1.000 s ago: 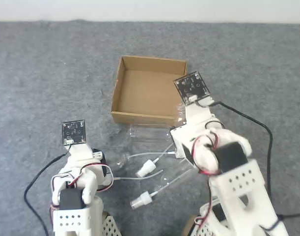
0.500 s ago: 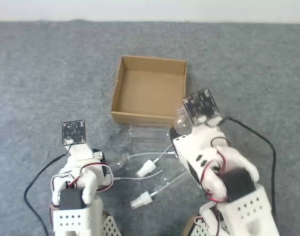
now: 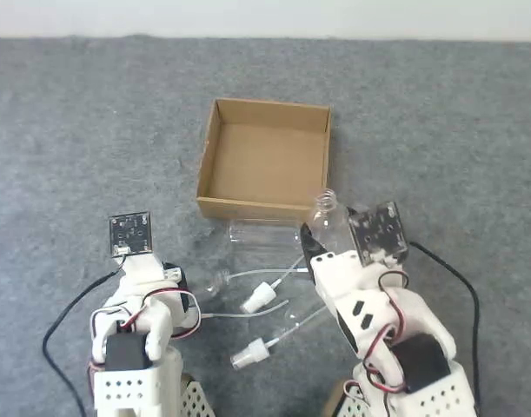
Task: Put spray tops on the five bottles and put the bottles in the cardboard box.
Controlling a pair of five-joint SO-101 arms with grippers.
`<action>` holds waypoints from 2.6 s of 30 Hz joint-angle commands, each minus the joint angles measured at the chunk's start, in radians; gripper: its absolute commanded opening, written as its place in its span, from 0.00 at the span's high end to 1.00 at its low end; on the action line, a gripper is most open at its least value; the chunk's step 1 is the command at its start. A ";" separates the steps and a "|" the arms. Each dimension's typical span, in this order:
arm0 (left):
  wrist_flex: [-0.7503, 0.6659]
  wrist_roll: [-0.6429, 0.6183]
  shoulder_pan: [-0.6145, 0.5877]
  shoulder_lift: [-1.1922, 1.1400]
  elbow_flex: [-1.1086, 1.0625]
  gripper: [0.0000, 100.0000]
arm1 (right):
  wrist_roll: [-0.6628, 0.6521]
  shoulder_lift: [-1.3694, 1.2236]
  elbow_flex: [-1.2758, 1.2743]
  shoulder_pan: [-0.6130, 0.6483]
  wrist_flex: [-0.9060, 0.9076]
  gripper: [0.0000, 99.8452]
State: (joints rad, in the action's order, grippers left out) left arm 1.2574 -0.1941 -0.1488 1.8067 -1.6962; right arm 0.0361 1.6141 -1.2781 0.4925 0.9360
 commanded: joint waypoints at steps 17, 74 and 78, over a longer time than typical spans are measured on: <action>0.005 0.005 -0.005 0.014 0.012 0.99 | 0.015 0.200 -0.086 -0.001 -0.027 0.88; 0.196 0.488 0.133 -0.370 0.608 0.98 | 0.015 0.200 -0.124 -0.153 -0.064 0.88; 0.196 0.542 0.206 -0.509 0.616 0.98 | 0.014 0.200 -0.160 -0.180 -0.125 0.88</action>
State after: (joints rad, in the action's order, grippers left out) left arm 1.4507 0.3015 0.0000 1.4477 -1.1393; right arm 0.0422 1.8013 -1.4377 0.3468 0.8669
